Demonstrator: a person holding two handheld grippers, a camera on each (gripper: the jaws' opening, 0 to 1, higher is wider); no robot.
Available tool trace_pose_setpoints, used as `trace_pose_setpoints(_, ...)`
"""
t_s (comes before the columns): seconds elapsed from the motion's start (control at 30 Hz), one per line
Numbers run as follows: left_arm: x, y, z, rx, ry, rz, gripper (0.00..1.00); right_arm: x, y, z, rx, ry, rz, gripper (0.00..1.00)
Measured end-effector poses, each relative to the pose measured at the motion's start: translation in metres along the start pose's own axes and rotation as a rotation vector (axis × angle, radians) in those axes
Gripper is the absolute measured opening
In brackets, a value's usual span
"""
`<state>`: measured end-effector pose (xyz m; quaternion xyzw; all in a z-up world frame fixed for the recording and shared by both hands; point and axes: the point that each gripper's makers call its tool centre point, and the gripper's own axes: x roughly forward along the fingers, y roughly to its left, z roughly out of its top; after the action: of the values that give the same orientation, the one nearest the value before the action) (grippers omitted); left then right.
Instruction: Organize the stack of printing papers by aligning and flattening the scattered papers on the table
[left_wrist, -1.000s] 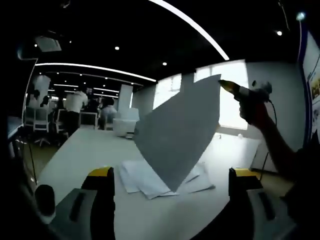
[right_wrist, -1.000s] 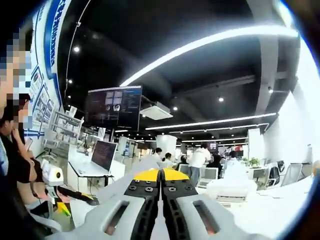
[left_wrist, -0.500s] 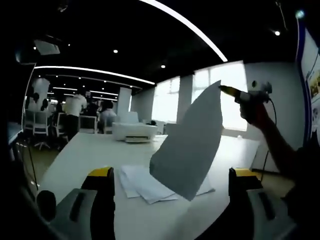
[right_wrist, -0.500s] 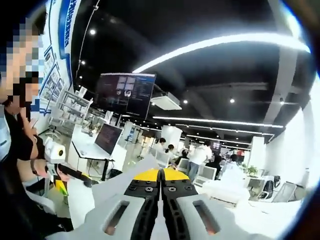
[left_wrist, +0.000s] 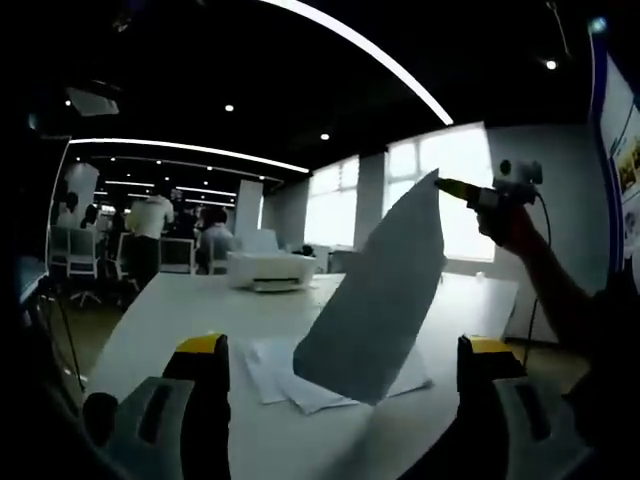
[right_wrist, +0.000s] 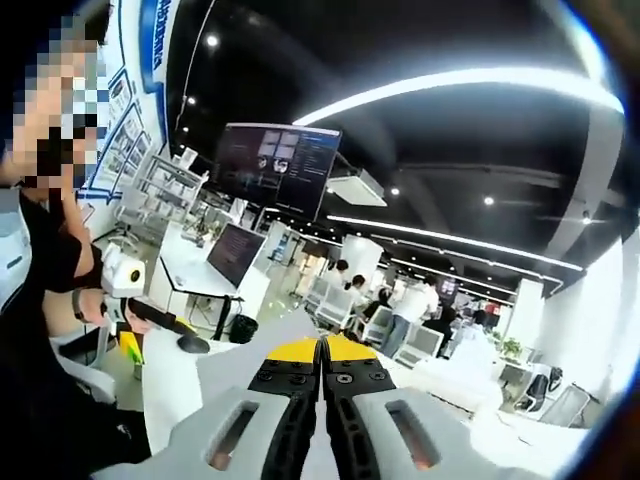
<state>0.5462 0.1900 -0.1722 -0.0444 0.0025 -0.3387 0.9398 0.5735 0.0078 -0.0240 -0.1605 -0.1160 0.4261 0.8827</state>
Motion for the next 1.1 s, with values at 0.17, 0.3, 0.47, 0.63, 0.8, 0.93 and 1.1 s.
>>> trace_pose_setpoints(0.17, 0.003, -0.002, 0.006, 0.006, -0.002, -0.013, 0.97, 0.010, 0.013, 0.000, -0.011, 0.011, 0.048, 0.00)
trace_pose_setpoints(0.3, 0.003, -0.003, 0.009, 0.015, -0.002, -0.022, 0.97, 0.017, 0.022, 0.000, -0.011, 0.014, 0.083, 0.00)
trace_pose_setpoints(0.47, 0.002, -0.002, 0.010, 0.018, -0.003, -0.022, 0.97, 0.026, 0.034, -0.003, -0.002, 0.029, 0.136, 0.00)
trace_pose_setpoints(0.63, 0.001, 0.000, 0.009, 0.020, 0.000, -0.017, 0.97, 0.033, 0.044, -0.007, -0.017, 0.049, 0.175, 0.00)
trace_pose_setpoints(0.8, 0.000, -0.001, 0.011, 0.025, -0.001, -0.018, 0.97, 0.040, 0.056, -0.001, -0.029, 0.043, 0.210, 0.00)
trace_pose_setpoints(0.93, 0.001, -0.004, 0.013, 0.030, 0.000, -0.024, 0.96, 0.045, 0.065, 0.002, -0.055, 0.040, 0.234, 0.00)
trace_pose_setpoints(1.1, 0.003, -0.007, 0.013, 0.033, 0.002, -0.031, 0.96, 0.050, 0.074, 0.005, -0.083, 0.031, 0.257, 0.00)
